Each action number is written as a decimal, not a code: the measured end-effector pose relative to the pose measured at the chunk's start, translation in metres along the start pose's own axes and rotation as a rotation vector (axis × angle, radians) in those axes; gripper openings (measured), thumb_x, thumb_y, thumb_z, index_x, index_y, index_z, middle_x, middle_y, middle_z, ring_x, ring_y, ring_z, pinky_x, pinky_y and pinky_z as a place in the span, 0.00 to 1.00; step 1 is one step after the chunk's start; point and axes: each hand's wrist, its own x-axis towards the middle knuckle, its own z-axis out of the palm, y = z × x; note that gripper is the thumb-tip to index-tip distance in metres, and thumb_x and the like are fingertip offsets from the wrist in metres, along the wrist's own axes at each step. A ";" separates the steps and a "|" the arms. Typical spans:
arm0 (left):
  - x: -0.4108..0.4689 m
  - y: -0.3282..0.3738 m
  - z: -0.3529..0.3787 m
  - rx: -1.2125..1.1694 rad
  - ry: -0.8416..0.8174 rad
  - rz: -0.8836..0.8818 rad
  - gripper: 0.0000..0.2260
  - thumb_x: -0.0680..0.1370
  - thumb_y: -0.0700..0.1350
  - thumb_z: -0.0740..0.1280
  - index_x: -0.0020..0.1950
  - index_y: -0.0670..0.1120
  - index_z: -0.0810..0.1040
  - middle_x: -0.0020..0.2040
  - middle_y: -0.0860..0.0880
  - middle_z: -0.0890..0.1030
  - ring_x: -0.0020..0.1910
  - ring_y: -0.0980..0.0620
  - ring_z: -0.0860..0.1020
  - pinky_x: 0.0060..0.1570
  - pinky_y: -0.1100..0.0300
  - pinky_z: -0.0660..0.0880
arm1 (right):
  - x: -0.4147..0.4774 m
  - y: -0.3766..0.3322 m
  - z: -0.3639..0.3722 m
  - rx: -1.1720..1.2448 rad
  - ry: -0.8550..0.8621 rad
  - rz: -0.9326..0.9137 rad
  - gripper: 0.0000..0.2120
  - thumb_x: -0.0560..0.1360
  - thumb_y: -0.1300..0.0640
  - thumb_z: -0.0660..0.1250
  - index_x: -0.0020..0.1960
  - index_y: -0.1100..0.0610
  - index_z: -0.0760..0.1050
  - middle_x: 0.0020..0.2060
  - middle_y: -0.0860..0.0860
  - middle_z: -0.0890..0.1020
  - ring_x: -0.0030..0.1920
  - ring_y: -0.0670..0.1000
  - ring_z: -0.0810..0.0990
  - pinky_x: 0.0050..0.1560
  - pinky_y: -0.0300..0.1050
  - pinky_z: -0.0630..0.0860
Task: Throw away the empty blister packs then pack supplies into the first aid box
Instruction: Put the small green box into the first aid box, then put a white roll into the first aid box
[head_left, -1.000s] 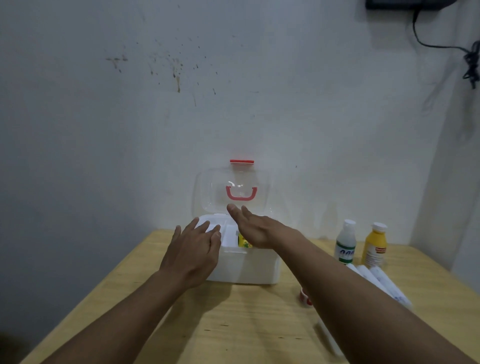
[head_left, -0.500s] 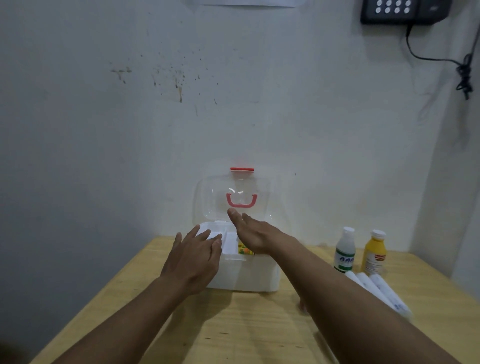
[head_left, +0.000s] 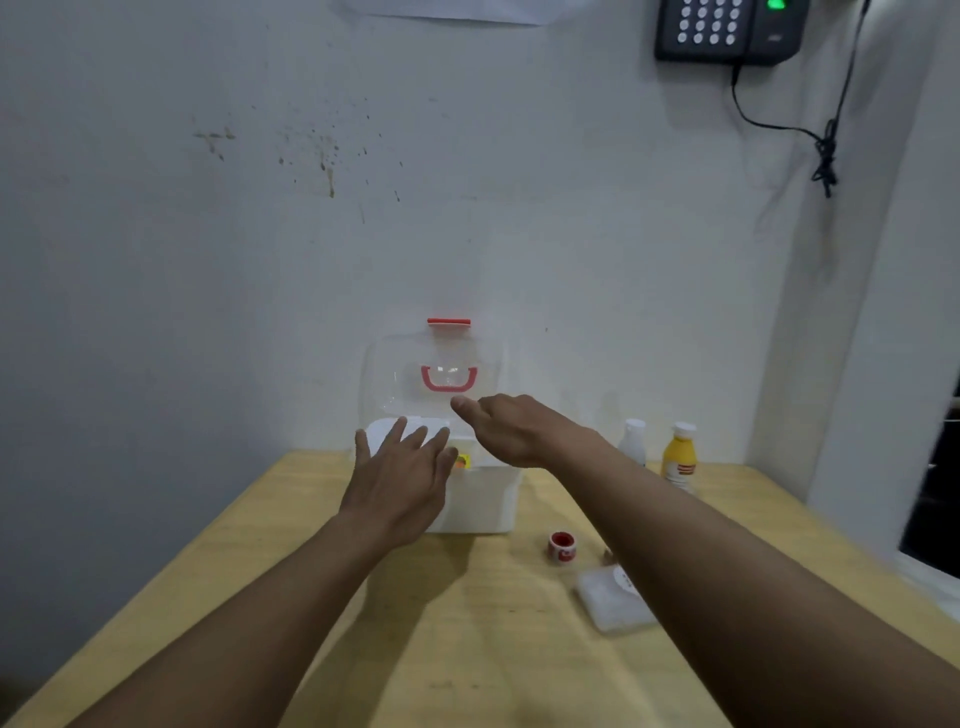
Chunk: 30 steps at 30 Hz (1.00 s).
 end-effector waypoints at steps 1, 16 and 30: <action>-0.003 0.003 0.002 0.017 -0.035 -0.015 0.26 0.82 0.59 0.39 0.80 0.55 0.55 0.79 0.49 0.60 0.80 0.46 0.47 0.73 0.34 0.42 | -0.005 0.002 0.001 -0.014 0.000 0.006 0.32 0.83 0.38 0.43 0.71 0.58 0.70 0.70 0.58 0.73 0.69 0.59 0.70 0.63 0.50 0.66; -0.019 0.014 0.016 0.108 -0.077 -0.089 0.31 0.78 0.65 0.35 0.80 0.58 0.40 0.81 0.43 0.40 0.77 0.40 0.33 0.71 0.31 0.36 | -0.105 0.047 0.009 -0.134 -0.066 0.147 0.33 0.81 0.35 0.47 0.77 0.54 0.63 0.74 0.56 0.69 0.73 0.58 0.67 0.67 0.54 0.64; -0.019 0.012 0.018 0.101 -0.116 -0.093 0.32 0.77 0.68 0.35 0.79 0.59 0.39 0.80 0.44 0.38 0.77 0.42 0.31 0.69 0.32 0.33 | -0.158 0.063 0.037 -0.369 -0.099 0.122 0.19 0.80 0.53 0.59 0.68 0.58 0.72 0.57 0.56 0.80 0.57 0.55 0.77 0.58 0.48 0.75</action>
